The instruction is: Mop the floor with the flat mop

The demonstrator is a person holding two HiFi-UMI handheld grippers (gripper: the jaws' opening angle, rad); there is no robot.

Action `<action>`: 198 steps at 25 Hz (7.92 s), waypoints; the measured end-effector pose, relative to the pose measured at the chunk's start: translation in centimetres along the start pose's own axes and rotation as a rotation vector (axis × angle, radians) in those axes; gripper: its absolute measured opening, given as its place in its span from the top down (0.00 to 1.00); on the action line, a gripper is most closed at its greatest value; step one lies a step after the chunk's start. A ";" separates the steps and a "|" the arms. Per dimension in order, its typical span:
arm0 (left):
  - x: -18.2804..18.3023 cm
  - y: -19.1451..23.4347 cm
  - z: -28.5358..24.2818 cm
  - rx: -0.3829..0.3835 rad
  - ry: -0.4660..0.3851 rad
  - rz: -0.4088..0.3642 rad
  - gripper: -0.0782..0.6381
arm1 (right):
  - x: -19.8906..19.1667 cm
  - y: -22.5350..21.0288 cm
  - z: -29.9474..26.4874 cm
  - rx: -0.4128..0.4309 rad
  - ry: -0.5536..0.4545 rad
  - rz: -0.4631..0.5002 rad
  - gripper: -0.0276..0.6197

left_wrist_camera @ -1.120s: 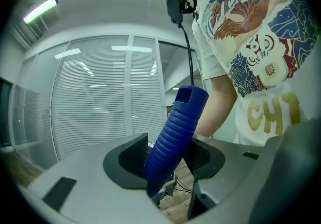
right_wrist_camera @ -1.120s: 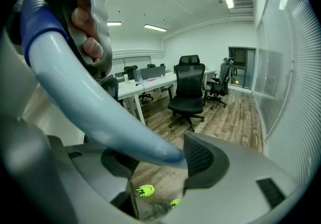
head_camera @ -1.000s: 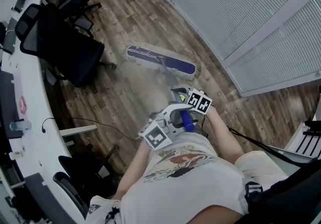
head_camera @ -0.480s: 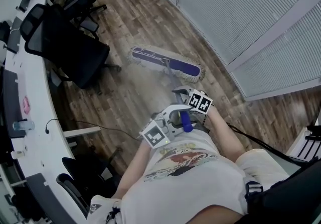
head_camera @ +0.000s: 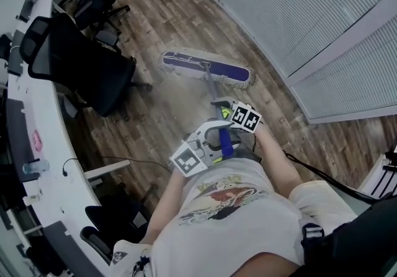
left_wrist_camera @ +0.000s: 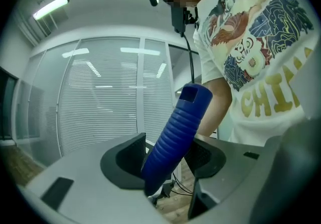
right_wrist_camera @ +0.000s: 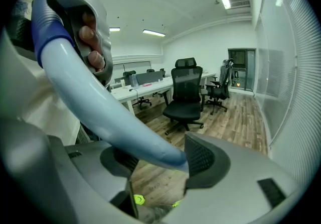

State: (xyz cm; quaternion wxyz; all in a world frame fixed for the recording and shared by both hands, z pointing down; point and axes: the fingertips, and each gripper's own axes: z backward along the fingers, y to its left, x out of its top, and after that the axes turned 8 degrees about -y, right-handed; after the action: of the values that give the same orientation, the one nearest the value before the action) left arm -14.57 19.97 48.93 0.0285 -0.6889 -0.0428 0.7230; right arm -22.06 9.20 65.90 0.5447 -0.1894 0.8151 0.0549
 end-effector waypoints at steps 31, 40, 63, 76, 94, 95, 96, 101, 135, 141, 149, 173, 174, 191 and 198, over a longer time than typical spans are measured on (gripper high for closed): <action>-6.8 41.2 -10.9 0.078 0.025 0.032 0.56 | 5.8 -42.0 -3.4 0.048 0.075 0.150 0.60; -7.9 52.2 -10.8 0.034 0.014 0.060 0.53 | 7.9 -52.1 -6.6 0.032 0.051 0.070 0.60; -8.5 79.6 -7.7 -0.076 -0.017 0.051 0.53 | 17.5 -76.8 -15.7 -0.054 0.008 -0.004 0.60; -10.6 79.0 -7.6 -0.129 0.082 0.032 0.54 | 16.0 -77.4 -16.2 -0.053 0.043 0.058 0.60; -9.6 53.2 -13.7 0.009 0.174 -0.015 0.59 | 7.5 -55.0 -4.3 0.085 0.124 0.201 0.60; -9.6 51.7 -14.4 0.015 0.167 -0.011 0.59 | 6.6 -53.8 -3.4 0.089 0.124 0.199 0.60; -9.7 50.2 -15.1 0.024 0.166 -0.010 0.59 | 5.7 -52.7 -2.6 0.096 0.130 0.203 0.60; -9.8 42.5 -18.5 0.077 0.174 0.011 0.59 | 1.4 -46.4 2.1 0.171 0.184 0.247 0.59; 1.1 0.1 -18.4 0.100 0.161 0.156 0.58 | -4.2 -4.2 16.5 0.153 0.108 0.038 0.58; 1.1 -2.3 -24.7 0.097 0.193 0.166 0.58 | -6.5 -3.4 22.2 0.185 0.110 0.040 0.58; 2.6 -6.6 -39.3 0.191 0.207 0.192 0.58 | -11.4 -2.4 35.9 0.277 0.086 0.034 0.58; 2.0 -4.3 -44.7 0.376 0.092 0.141 0.58 | -13.3 -4.6 39.5 0.458 0.078 0.137 0.58; 1.9 -3.8 -44.5 0.376 0.090 0.141 0.58 | -13.2 -5.0 39.1 0.456 0.078 0.136 0.58; 2.5 12.8 -36.6 0.381 0.013 0.101 0.58 | -5.4 -17.1 28.8 0.446 0.078 0.104 0.58; 3.7 22.6 -31.7 0.385 -0.033 0.082 0.58 | 0.0 -24.2 22.8 0.422 0.046 0.081 0.58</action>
State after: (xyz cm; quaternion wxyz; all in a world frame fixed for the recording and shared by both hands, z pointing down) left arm 17.35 -1.38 41.51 0.1294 -0.6600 0.1241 0.7295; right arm 6.60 -6.38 59.63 0.5508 -0.0396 0.8277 -0.0997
